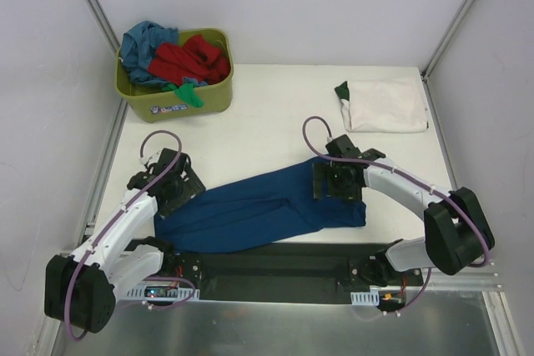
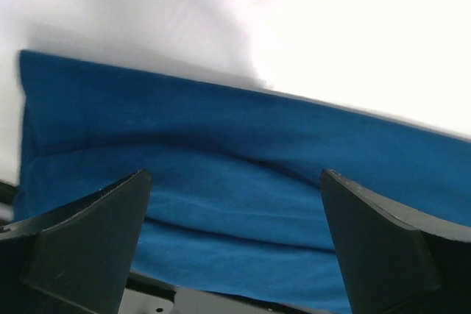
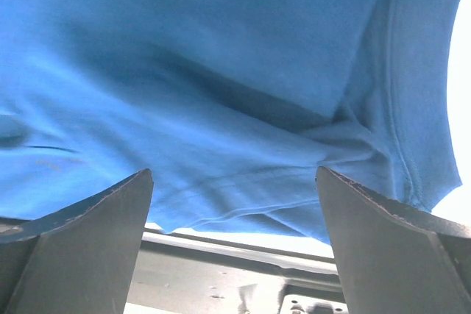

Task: Fold and stack the t-shirts
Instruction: Rotate the tshirt 90 degrees

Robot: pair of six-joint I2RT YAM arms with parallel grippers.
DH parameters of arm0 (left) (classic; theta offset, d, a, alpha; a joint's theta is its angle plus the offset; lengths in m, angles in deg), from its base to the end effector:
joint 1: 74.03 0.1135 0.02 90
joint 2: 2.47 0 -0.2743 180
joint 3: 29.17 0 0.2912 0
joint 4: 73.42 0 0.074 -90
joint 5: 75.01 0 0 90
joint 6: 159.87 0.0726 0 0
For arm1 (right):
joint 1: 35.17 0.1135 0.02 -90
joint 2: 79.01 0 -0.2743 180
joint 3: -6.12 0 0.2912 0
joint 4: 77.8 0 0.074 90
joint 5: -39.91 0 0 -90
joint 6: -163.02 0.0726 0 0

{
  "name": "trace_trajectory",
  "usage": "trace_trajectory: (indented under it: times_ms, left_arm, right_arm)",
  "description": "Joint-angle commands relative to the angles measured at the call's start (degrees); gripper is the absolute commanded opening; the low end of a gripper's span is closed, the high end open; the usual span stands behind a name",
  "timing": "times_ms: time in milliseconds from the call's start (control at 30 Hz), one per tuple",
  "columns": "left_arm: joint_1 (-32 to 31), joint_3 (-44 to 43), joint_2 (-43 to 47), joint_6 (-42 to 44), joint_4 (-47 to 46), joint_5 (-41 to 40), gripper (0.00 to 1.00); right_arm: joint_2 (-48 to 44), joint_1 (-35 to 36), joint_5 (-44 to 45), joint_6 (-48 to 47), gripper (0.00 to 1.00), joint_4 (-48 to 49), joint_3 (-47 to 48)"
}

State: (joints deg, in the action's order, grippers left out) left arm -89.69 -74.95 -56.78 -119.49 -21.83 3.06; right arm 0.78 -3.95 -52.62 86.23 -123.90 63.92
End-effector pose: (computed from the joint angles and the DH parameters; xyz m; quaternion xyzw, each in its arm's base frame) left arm 0.2161 -0.0450 0.1673 -0.3063 0.9112 -0.0537 0.2701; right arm 0.2515 0.1562 0.1385 -0.1578 0.9688 0.0919 0.1677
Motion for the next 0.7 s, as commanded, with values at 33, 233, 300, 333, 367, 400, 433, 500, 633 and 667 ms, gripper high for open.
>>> trace_trajectory:
  times_ms: [33,233,300,333,367,400,433,500,633,667]
  left_arm:
    - [-0.77,-1.97,0.17,4.36,-5.58,9.88,0.99]
    - [-3.14,-0.12,-4.48,6.56,-15.09,18.87,0.99]
    - [-3.32,-0.21,-5.90,6.91,-15.44,18.87,0.99]
    - [-3.50,-0.13,-7.03,7.00,-15.71,18.95,0.99]
    - [-3.50,0.31,-7.57,7.52,-15.97,19.04,0.99]
    - [-3.50,0.49,-8.09,8.14,-16.23,18.87,0.99]
    - [-3.50,0.49,-9.14,8.75,-16.24,18.26,0.99]
    - [-3.50,0.75,-9.94,9.72,-16.24,18.25,0.99]
    - [-3.50,1.89,-10.65,9.02,-17.46,19.48,0.99]
    - [-3.50,2.68,-10.65,8.24,-18.77,20.44,0.99]
  right_arm:
    - [-4.37,-0.20,-1.34,-0.91,0.97,-0.50,4.19]
    - [-1.32,0.07,-9.77,2.59,0.97,3.18,2.87]
    - [0.45,-0.02,-11.19,4.01,0.97,5.12,1.82]
    - [2.37,-0.28,-10.93,4.80,0.97,5.65,1.64]
    - [3.69,-0.72,-10.49,5.50,0.97,6.35,1.99]
    - [5.01,-1.33,-10.66,5.94,0.97,6.27,2.34]
    - [7.90,-2.82,-11.18,6.03,0.97,6.70,2.78]
    - [10.64,-4.41,-11.28,6.56,0.97,7.59,4.53]
    - [18.62,-9.58,-12.23,5.07,0.97,8.72,9.97]
    - [20.04,-10.47,-14.42,4.72,0.97,8.82,11.47]
